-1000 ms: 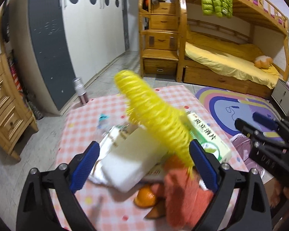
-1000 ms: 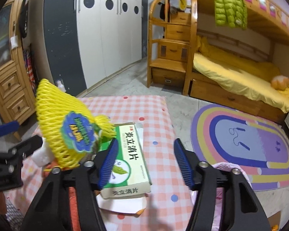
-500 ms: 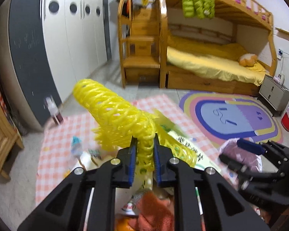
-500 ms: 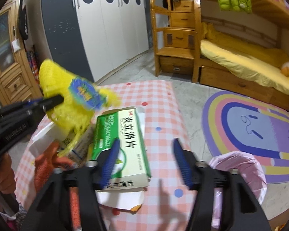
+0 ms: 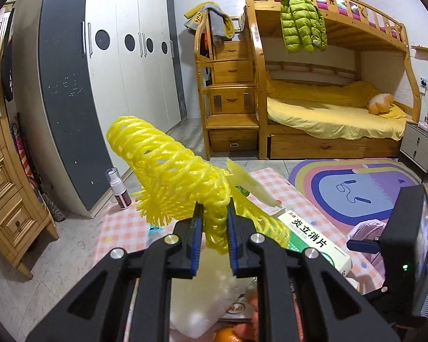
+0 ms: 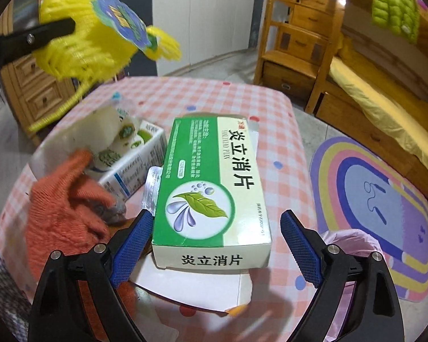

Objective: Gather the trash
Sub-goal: 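Carry the medicine box and foam net to the pink wastebasket and release both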

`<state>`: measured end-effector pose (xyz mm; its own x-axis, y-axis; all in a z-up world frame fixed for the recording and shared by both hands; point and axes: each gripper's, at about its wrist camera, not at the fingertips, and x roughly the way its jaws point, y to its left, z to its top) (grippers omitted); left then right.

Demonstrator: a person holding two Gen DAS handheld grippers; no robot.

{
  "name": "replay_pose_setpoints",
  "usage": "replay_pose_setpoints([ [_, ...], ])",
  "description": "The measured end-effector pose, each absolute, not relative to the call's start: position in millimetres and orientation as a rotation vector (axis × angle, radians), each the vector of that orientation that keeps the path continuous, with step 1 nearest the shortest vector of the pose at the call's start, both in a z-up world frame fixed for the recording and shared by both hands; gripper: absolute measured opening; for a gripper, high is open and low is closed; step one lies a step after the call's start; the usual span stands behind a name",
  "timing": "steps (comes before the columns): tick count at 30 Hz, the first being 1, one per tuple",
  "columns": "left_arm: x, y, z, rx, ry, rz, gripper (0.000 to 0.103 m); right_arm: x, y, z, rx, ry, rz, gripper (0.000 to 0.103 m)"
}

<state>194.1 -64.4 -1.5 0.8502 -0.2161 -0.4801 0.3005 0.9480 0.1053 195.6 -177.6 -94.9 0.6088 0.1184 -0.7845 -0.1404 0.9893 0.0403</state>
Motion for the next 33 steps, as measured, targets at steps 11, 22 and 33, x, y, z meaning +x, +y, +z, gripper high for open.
replay_pose_setpoints([
  [11, 192.2, -60.1, -4.0, 0.179, 0.461, -0.276, 0.014, 184.2, -194.8, -76.1, 0.017, 0.808, 0.081, 0.079],
  [22, 163.4, -117.6, -5.4, 0.226, 0.412, -0.441, 0.014, 142.3, -261.3, -45.8, 0.122, 0.684, -0.069, 0.08],
  [33, 124.5, -219.7, -38.7, 0.384, 0.417, -0.592, 0.014, 81.7, -340.4, -72.5, 0.129, 0.751, -0.285, 0.08],
])
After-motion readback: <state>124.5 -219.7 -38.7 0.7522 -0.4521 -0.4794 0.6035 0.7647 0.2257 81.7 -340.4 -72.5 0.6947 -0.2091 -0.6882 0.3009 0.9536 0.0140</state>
